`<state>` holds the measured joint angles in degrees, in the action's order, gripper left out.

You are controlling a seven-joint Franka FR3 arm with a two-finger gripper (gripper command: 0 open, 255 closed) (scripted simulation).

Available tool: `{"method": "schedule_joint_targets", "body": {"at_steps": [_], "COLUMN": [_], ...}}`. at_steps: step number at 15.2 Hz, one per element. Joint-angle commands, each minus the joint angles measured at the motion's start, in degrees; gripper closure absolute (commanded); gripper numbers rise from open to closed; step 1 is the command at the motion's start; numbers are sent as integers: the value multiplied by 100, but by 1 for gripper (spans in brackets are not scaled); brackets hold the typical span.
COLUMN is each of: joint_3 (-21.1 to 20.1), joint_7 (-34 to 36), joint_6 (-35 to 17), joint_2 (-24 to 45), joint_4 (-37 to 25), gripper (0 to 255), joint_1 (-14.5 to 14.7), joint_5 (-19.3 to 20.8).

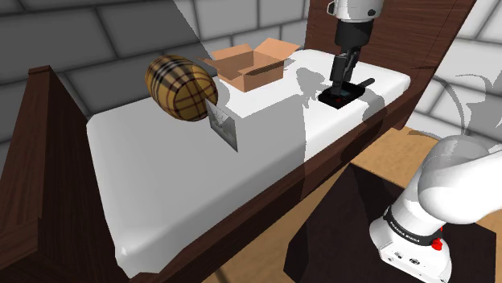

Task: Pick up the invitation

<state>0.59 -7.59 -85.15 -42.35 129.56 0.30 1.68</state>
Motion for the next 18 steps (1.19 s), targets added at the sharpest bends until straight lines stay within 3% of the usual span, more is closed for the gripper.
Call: {"method": "schedule_joint_targets", "body": {"at_steps": [1,9,18], "joint_3": [0,-277,-540], "joint_7": [0,432,888], "joint_6": [0,-1233,-2230], "joint_2": [0,1316,2976], "joint_4": [0,-413,-1456], "gripper": [0,0,0], "joint_1": [0,81,145], "joint_5": [0,-222,-258]}}
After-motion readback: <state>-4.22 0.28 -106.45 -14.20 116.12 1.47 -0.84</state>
